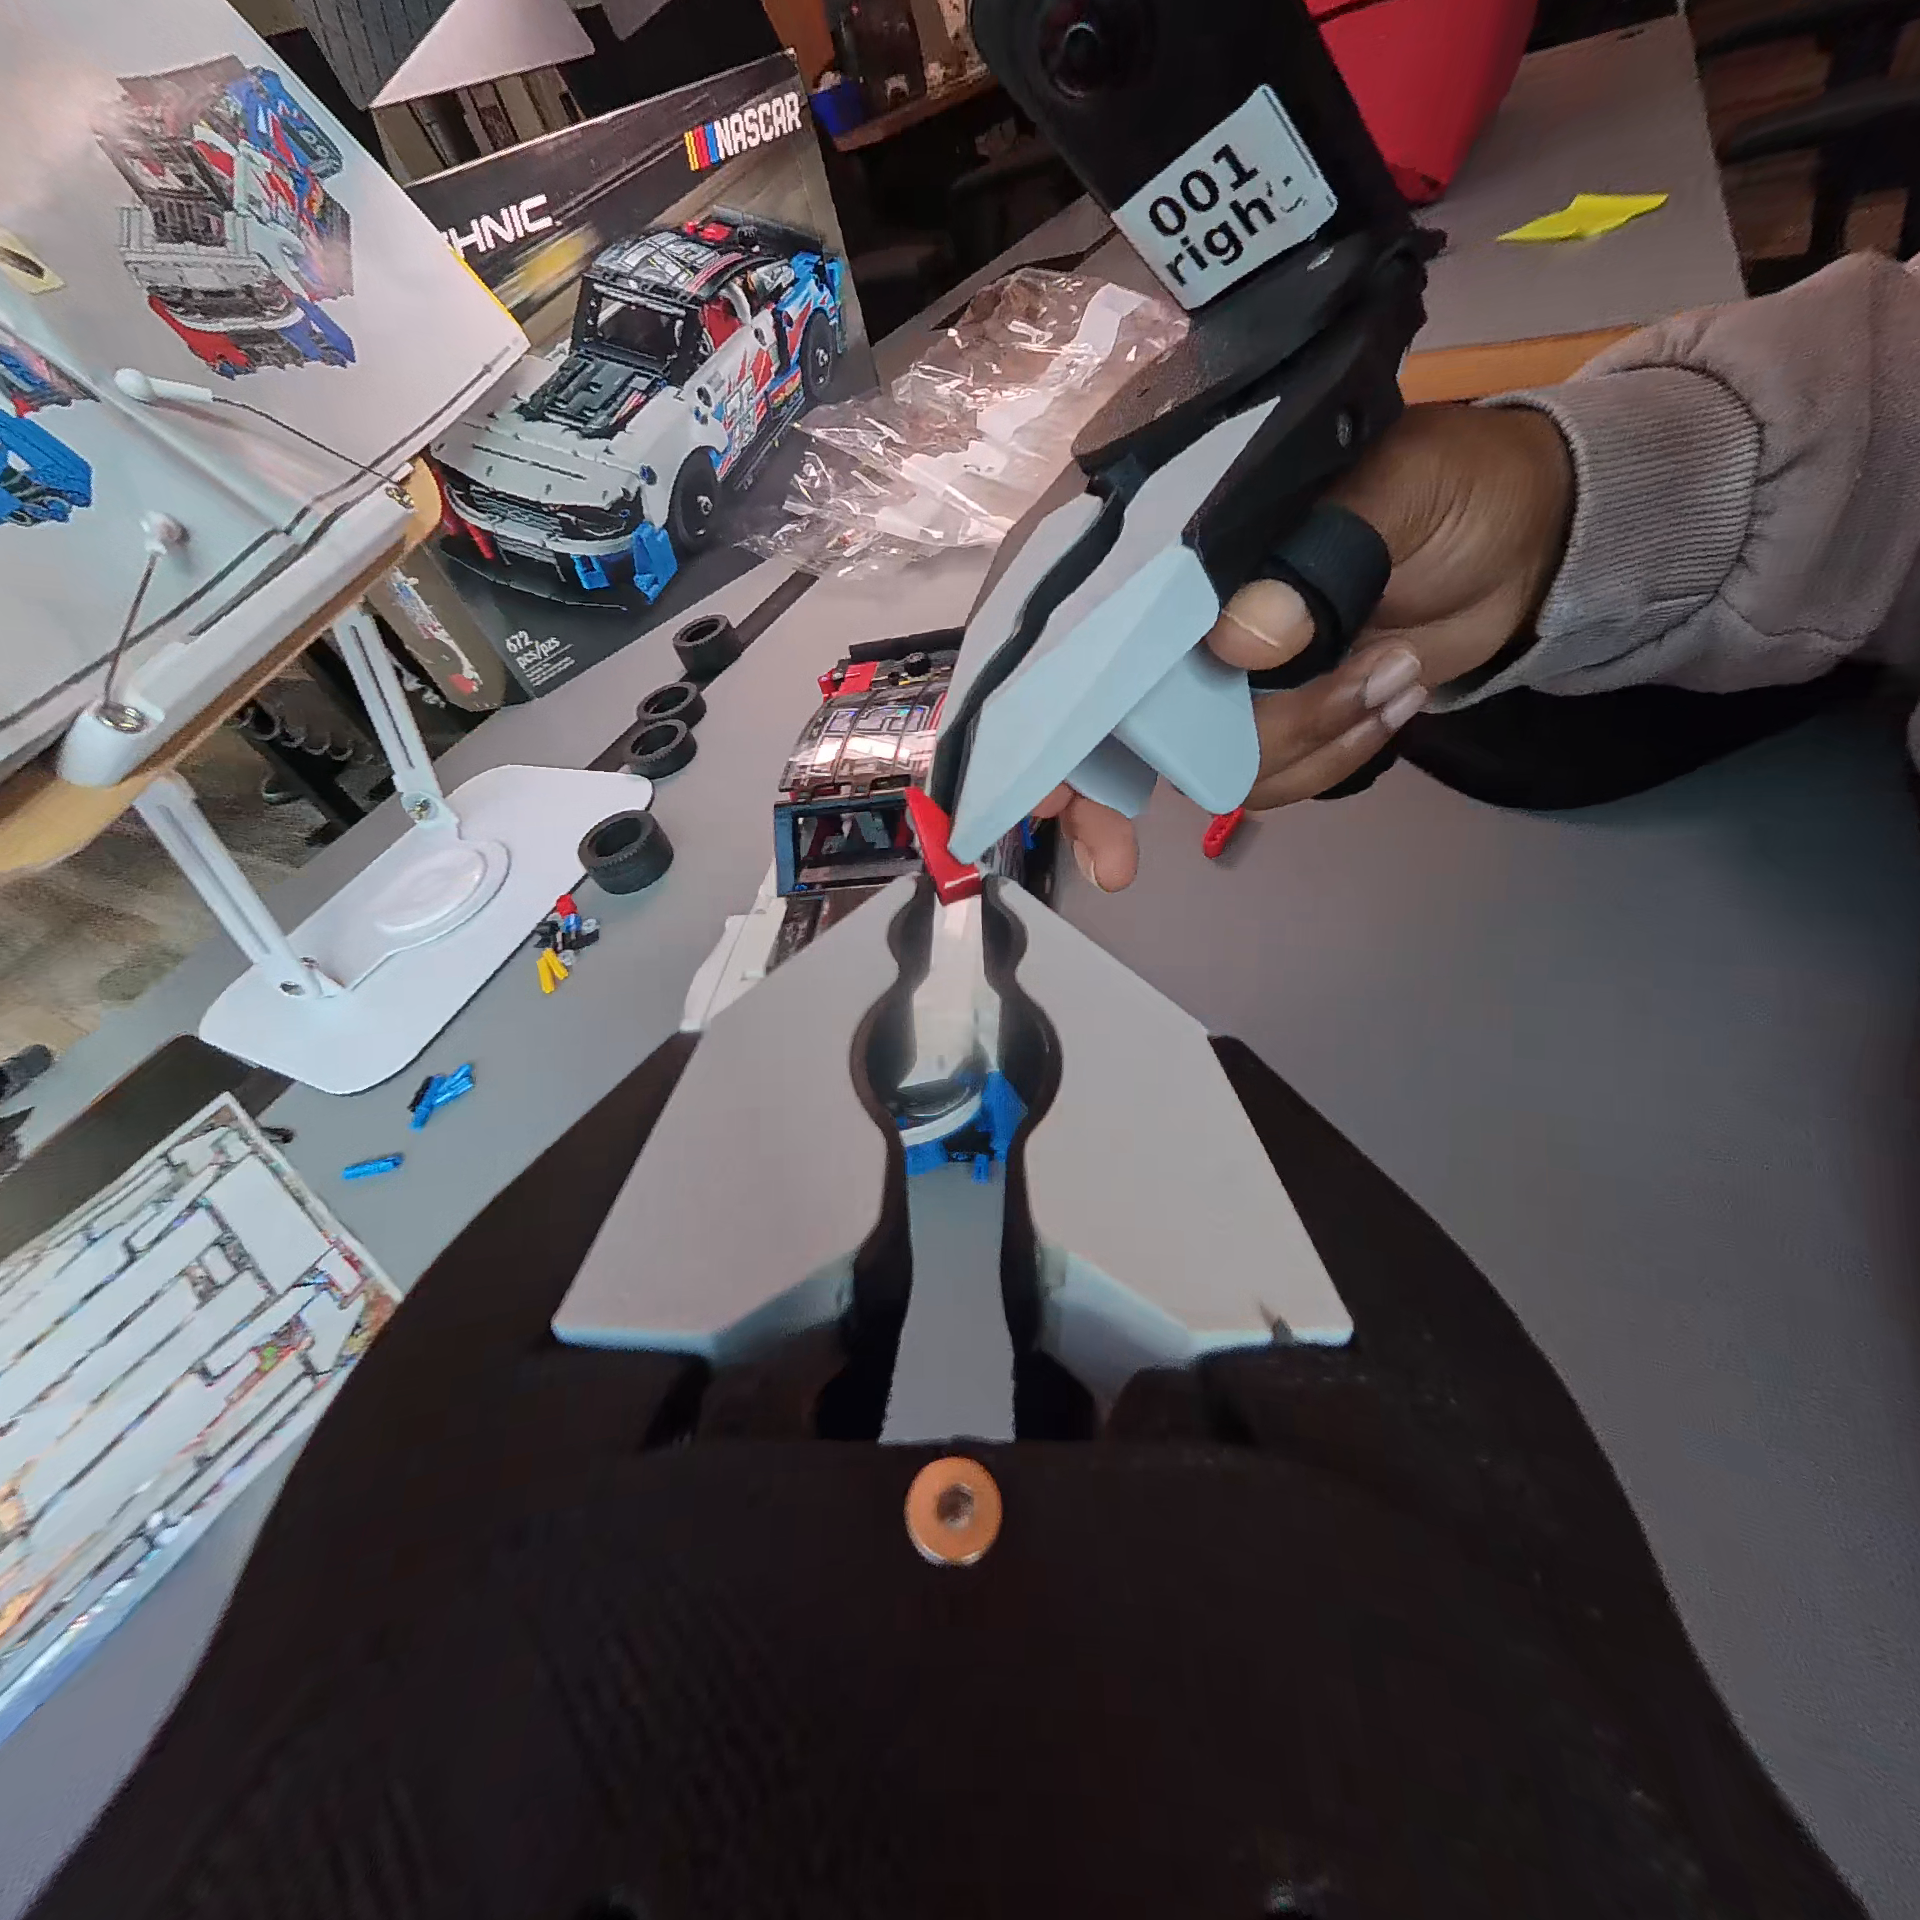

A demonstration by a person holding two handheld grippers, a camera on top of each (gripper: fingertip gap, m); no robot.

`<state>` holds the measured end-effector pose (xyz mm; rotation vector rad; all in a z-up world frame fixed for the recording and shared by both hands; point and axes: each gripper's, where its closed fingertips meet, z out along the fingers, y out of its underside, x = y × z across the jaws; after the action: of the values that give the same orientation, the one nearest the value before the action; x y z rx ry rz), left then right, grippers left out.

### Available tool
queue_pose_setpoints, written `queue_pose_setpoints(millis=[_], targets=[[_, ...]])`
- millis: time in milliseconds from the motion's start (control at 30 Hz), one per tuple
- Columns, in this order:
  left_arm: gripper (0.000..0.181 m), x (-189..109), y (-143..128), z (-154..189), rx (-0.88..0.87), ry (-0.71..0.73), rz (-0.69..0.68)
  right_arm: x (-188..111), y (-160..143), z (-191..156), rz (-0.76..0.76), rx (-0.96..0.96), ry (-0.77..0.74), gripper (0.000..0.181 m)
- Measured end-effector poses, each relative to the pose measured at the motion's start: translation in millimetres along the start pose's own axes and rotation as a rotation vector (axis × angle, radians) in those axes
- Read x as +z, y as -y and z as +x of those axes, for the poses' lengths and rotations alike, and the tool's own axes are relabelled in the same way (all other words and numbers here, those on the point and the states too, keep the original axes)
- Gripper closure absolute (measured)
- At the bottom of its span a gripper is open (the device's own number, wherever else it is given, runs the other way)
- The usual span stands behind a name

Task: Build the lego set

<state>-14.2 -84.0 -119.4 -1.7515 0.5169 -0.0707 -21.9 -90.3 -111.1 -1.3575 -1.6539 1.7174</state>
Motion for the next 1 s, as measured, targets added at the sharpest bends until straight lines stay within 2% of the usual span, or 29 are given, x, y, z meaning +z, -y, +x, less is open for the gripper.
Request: queue_pose_setpoints(millis=[33,133,333,433,533,633,933,1000], targets=[[0.174,0,-1,3,-0.031,-0.023,0.013,-3,-4,-2,-0.034,-0.009,0.013,0.18],[0.16,-5,-5,6,-0.126,-0.067,0.043,-25,-27,6,-0.254,-0.125,-0.018,0.18],[0.161,-22,-29,-22,-0.27,0.015,0.051,-112,-99,64,-1.018,-0.376,-0.208,0.179],[0.16,-20,-47,-27,-0.303,0.047,0.008,-137,-121,77,-1.257,-0.401,-0.196,0.179],[0.158,-19,-63,-31,-0.313,0.082,-0.053,-141,-137,90,-1.354,-0.398,-0.196,0.179],[0.158,-19,-73,-33,-0.329,0.099,-0.078,-138,-148,92,-1.368,-0.379,-0.182,0.179],[0.156,-11,-96,-40,-0.383,0.125,-0.133,-132,-151,93,-1.257,-0.373,-0.189,0.178],[0.155,-10,-99,-43,-0.384,0.14,-0.144,-130,-152,92,-1.215,-0.373,-0.181,0.168]])
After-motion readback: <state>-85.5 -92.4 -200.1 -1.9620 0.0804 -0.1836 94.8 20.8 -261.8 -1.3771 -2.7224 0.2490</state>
